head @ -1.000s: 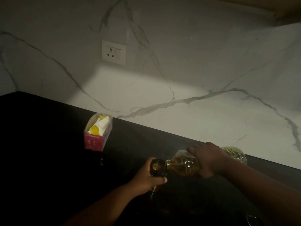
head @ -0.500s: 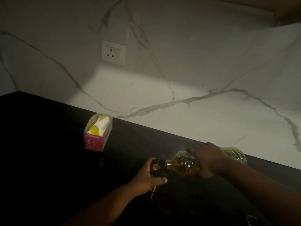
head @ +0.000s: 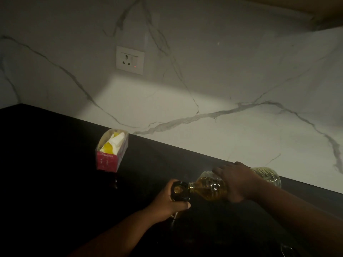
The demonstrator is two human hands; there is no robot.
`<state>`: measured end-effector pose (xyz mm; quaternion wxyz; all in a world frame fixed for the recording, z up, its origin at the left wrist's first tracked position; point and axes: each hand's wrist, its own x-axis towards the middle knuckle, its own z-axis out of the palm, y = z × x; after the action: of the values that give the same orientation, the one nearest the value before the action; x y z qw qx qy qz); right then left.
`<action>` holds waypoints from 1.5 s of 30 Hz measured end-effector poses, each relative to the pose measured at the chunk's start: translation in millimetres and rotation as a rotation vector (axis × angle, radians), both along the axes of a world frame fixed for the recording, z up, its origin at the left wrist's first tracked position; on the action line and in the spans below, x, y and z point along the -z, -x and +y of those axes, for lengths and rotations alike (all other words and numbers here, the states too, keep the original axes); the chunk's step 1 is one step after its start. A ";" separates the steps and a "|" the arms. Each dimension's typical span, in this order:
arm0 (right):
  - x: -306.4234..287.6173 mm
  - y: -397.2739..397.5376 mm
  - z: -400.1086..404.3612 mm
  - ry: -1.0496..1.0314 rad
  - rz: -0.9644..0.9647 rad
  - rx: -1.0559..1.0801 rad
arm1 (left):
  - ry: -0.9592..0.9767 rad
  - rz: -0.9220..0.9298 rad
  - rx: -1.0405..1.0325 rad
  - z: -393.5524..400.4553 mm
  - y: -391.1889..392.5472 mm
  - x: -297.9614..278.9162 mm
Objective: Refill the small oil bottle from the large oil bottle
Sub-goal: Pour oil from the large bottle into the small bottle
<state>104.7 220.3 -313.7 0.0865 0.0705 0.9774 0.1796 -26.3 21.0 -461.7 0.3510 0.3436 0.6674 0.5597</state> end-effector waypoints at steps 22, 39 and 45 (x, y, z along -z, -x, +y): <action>1.5 0.2 1.0 -0.004 0.004 0.001 | 0.025 -0.017 0.009 0.8 1.6 -0.9; 1.6 1.5 1.8 -0.004 -0.005 0.000 | -0.001 -0.025 -0.004 1.9 0.7 0.3; 3.6 1.1 4.6 0.012 0.000 -0.005 | -0.001 -0.019 -0.003 1.8 0.1 1.4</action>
<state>103.7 224.9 -317.3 0.0863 0.0676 0.9786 0.1739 -26.3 22.8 -463.1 0.3566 0.3374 0.6643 0.5637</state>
